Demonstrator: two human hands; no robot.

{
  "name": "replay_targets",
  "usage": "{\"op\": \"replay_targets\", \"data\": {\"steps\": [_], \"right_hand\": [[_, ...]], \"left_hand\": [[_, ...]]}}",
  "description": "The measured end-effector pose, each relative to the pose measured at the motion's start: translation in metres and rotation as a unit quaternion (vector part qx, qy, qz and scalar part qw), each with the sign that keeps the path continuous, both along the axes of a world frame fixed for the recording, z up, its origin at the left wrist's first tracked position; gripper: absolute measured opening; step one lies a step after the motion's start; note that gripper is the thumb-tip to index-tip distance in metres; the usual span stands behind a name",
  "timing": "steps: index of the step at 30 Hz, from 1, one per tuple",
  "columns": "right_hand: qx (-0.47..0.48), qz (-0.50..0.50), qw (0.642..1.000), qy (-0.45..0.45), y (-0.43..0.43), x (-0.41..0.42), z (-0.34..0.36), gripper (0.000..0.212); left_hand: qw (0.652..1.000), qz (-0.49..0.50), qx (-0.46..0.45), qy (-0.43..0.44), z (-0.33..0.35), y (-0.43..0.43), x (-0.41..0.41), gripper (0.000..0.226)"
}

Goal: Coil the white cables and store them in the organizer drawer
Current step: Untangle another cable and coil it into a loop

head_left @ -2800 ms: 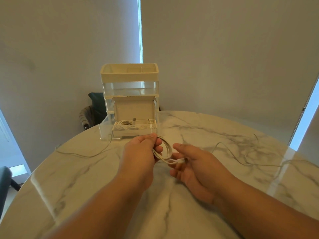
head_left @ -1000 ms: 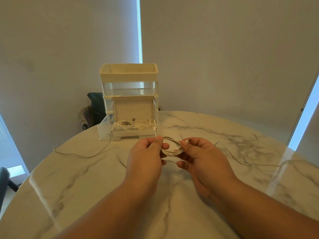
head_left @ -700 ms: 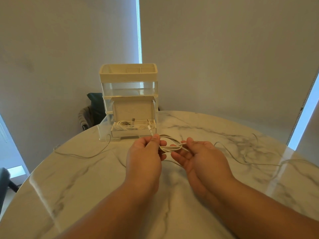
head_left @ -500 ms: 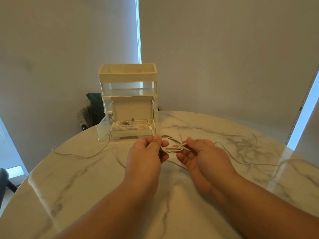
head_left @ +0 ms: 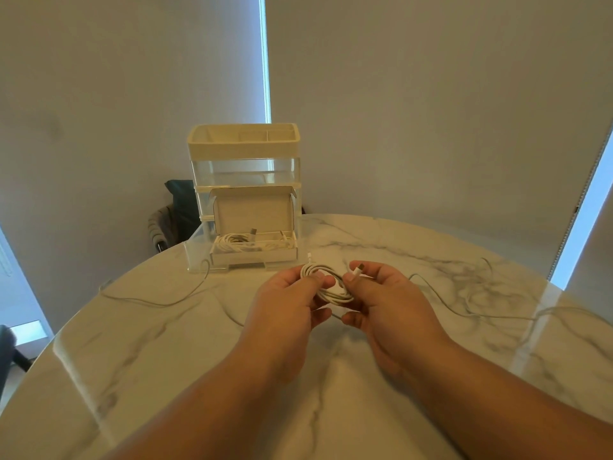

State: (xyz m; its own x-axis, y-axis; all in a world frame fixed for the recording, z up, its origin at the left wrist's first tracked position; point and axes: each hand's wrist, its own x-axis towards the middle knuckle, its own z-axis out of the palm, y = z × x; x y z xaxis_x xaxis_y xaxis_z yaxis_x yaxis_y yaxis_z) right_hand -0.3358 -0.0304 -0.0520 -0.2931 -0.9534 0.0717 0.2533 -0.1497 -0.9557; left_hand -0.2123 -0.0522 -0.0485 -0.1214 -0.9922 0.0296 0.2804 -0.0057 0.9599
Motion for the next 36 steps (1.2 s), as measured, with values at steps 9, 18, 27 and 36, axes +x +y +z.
{"op": "replay_targets", "data": {"steps": [9,18,27,36], "right_hand": [[-0.015,0.043,0.999,0.005,-0.002,-0.006,0.002,0.025],[-0.016,0.024,1.0,0.008,-0.007,-0.011,-0.001,0.026],[-0.057,0.002,0.997,0.044,-0.011,-0.018,-0.004,0.034],[-0.053,0.005,0.98,0.191,-0.008,-0.019,0.001,0.032]], "left_hand": [[0.999,-0.008,0.045,0.012,0.002,-0.005,0.007,0.014],[0.999,0.03,0.036,0.008,0.004,-0.011,0.014,0.018],[0.997,0.054,-0.027,-0.044,0.005,-0.014,0.019,0.02],[0.973,0.076,-0.107,-0.191,0.009,-0.012,0.028,0.013]]}}
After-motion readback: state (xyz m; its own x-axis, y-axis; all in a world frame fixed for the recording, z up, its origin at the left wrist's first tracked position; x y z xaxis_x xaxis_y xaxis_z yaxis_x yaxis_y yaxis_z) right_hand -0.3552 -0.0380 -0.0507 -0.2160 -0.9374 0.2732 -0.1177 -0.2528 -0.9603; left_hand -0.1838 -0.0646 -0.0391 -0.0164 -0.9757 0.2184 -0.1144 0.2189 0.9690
